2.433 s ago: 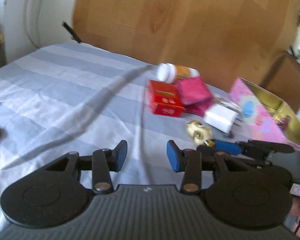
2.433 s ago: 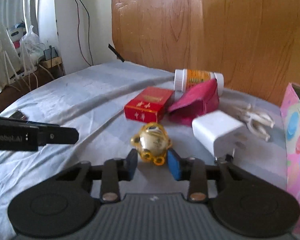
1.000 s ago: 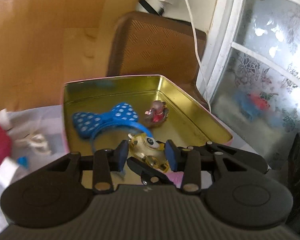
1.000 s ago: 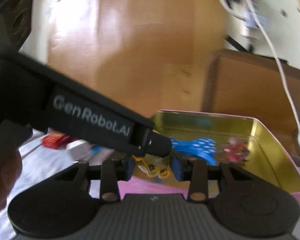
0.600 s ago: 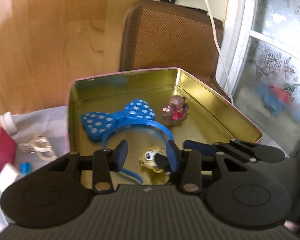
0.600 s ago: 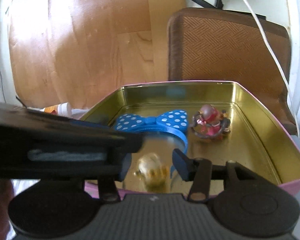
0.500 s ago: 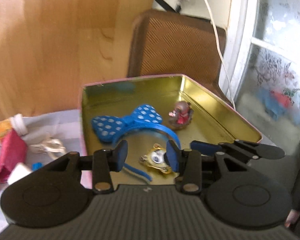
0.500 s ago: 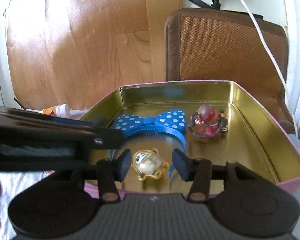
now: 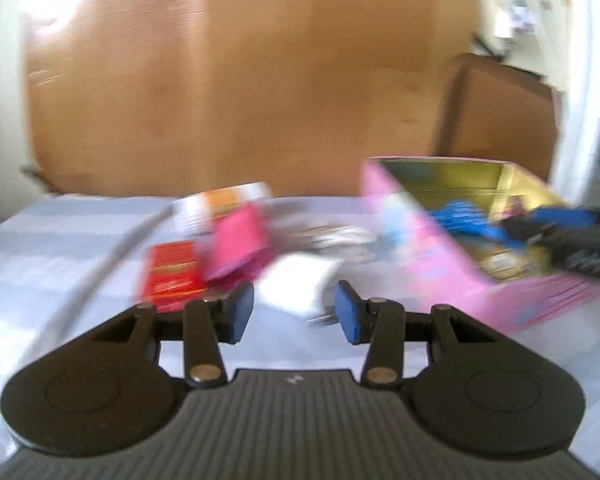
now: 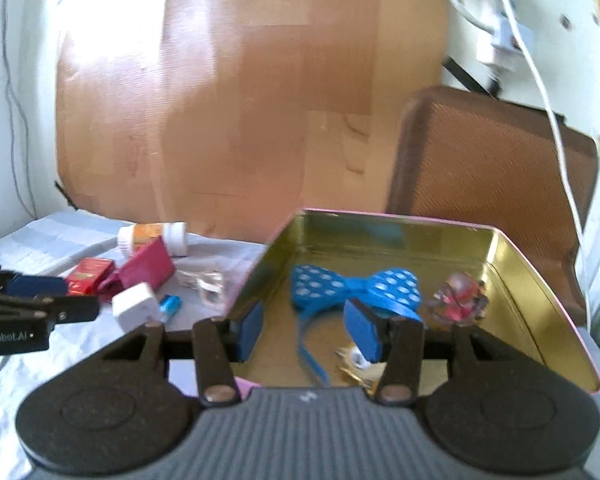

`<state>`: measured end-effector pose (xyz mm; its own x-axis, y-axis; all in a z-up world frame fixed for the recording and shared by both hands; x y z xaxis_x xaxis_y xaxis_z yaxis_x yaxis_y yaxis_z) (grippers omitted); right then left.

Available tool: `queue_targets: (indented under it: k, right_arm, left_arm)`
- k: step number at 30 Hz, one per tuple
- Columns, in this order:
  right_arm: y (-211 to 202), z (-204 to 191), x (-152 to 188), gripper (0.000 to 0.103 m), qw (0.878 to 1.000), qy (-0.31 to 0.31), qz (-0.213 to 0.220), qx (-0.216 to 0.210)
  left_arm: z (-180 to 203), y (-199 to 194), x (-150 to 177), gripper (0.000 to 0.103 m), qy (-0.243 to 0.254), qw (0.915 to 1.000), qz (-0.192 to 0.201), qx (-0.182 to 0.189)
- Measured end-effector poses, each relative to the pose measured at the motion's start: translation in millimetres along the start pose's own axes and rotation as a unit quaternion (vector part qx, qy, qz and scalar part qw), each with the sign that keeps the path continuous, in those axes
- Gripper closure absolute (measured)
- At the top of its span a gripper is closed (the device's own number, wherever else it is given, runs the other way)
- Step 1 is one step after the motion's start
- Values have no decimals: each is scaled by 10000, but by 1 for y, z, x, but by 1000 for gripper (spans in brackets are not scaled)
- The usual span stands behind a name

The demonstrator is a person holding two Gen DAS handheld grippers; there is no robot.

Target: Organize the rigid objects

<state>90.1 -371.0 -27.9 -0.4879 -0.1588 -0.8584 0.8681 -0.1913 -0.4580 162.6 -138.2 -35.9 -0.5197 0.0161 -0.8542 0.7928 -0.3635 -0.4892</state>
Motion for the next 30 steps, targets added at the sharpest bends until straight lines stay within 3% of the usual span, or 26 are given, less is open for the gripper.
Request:
queue_targets:
  k: [6,11,13,16,20,26,27,30]
  right_arm:
    - [15,-64,-26,56,9977,-641,30,-231]
    - [40,-117,-37,56,9947,-837,-78,-587]
    - [52,-133,-37,56,9937,-681,-157,-876]
    - [68,-150,-40,56,9909,-454,-119,-1265]
    - [96,-176,-46,52,9856,-225,-312,-1647]
    - [136,-217,-48,48,9752,191,-690,-2093]
    - [143,-225,-48,46,9759,158,-749,-2043]
    - [164,-242,-45,27,9751,226,-903,-2015]
  left_arm:
    - [-93,4,9,54,-225,9924,106,-1202]
    - [-132,9,19,49,-223,9844,271,-1725]
    - [-144,12,26,49,-399,9841,153,-1726]
    - [-159,7,23,49,-972,9838,296,-1475]
    - [-172,14,26,49,-1447,9806,66,-1324]
    - [-169,12,29,47,-1572,9807,54,-1164]
    - [-170,13,30,47,-1575,9809,56,-1141]
    - [-171,13,30,47,-1608,9807,48,-1112]
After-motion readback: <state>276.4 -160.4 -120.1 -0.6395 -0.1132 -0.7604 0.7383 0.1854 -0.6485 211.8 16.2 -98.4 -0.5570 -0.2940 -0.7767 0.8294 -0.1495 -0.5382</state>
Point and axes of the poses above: each gripper's, at about its wrist camera, not at the fingertips, and y roughly the way its jaws point, z to its right, x to its underside, the point moved 7 cm from there along y, roughly the way its jaws point, and after that the axes turned 12 degrees about -y, right-handed, at the moved point
